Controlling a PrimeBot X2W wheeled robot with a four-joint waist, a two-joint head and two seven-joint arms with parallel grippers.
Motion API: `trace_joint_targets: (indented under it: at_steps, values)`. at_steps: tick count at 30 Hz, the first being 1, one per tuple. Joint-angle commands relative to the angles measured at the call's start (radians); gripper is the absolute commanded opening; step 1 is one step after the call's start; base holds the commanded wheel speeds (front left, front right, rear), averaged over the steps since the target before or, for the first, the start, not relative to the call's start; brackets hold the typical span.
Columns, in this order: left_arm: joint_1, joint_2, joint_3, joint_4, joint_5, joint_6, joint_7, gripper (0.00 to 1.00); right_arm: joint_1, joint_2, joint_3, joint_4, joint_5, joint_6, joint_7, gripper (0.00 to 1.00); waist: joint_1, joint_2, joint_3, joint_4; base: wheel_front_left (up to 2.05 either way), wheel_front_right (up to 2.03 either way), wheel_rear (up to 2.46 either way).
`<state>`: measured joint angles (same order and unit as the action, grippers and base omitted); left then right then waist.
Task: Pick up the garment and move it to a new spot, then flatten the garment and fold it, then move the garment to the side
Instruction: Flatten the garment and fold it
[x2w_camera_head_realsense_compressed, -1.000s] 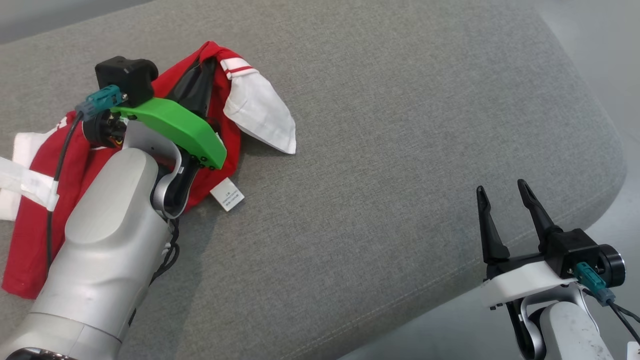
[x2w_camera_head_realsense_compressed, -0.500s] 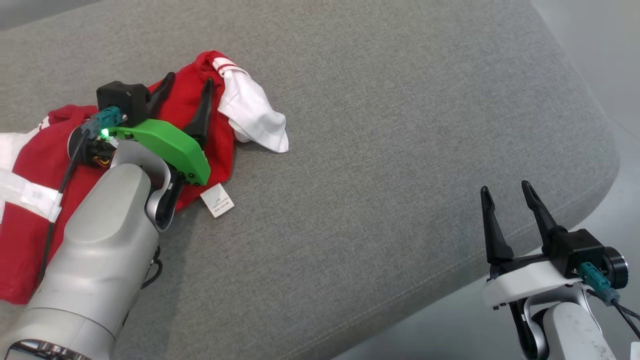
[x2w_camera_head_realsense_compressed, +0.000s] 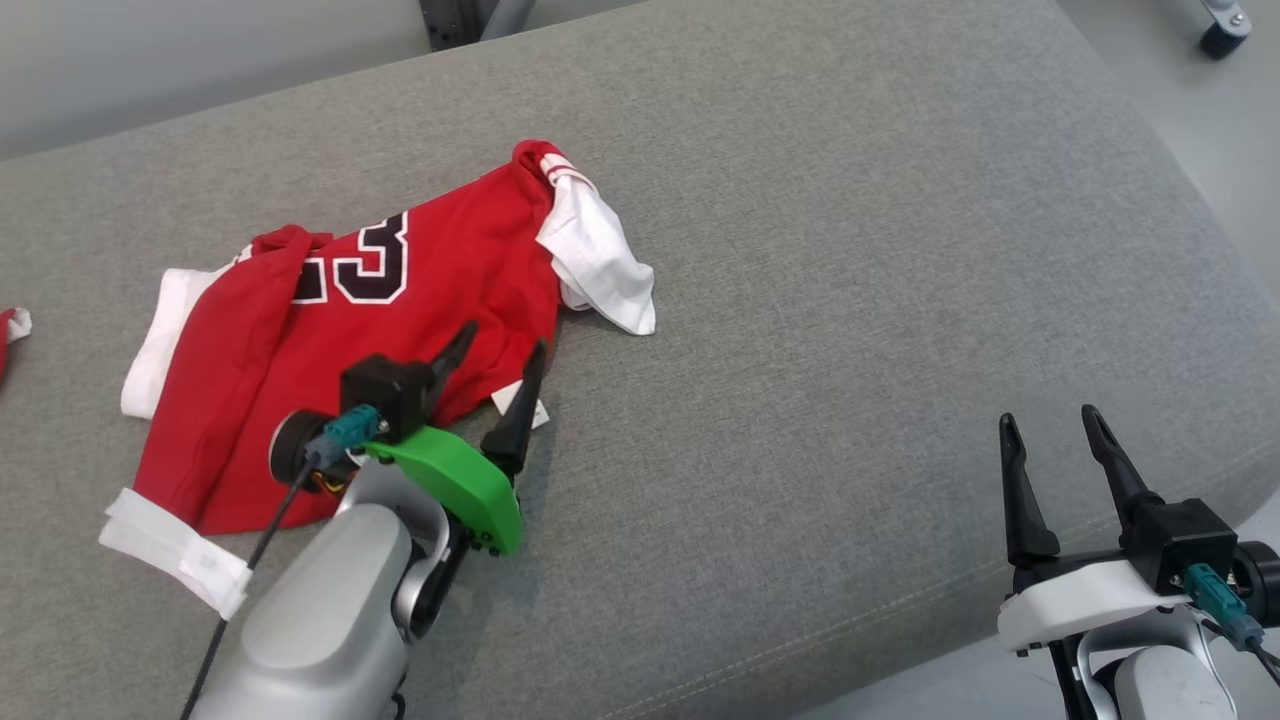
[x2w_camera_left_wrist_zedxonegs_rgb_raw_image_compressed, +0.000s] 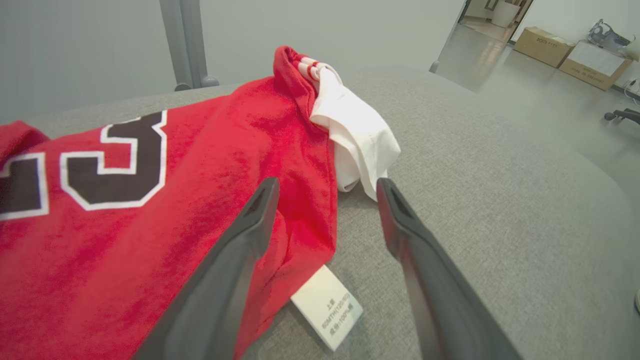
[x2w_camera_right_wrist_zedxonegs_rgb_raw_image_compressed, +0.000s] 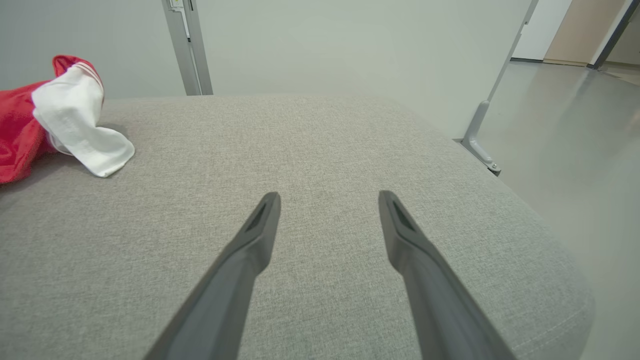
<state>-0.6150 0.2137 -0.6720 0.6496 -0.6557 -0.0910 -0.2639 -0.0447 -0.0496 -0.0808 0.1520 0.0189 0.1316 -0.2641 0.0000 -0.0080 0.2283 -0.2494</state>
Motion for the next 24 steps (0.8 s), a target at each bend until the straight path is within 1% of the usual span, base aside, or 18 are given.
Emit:
trace_joint_targets:
  at_steps: [1,7,10,15,24]
  values:
    - [0.031,0.004,-0.016,-0.013,0.020,0.010,0.008,1.00,0.009,-0.002,0.000,-0.006,-0.007,-0.002,-0.001,1.00,0.0000,0.0080,-0.023,0.040,0.00,0.00,0.00]
    - [0.067,0.015,-0.041,-0.009,0.034,0.040,0.023,1.00,-0.017,-0.002,0.008,-0.013,-0.012,-0.002,-0.001,1.00,0.0000,0.0080,0.005,0.049,0.00,0.00,0.00]
    - [0.068,0.025,-0.049,0.012,0.043,0.044,0.030,1.00,-0.022,-0.002,0.011,-0.014,-0.012,-0.002,-0.001,1.00,0.0000,0.0080,0.019,0.043,0.00,0.00,0.00]
    - [0.074,0.034,-0.062,0.035,0.047,0.035,0.033,1.00,-0.018,-0.002,0.004,-0.013,-0.010,-0.002,-0.001,1.00,0.0000,0.0080,0.034,0.032,0.00,0.00,0.00]
    - [0.037,0.073,-0.061,0.087,0.079,0.061,0.018,1.00,-0.025,-0.002,0.010,-0.011,-0.004,-0.002,-0.001,1.00,0.0000,0.0080,0.041,0.022,0.00,0.00,0.00]
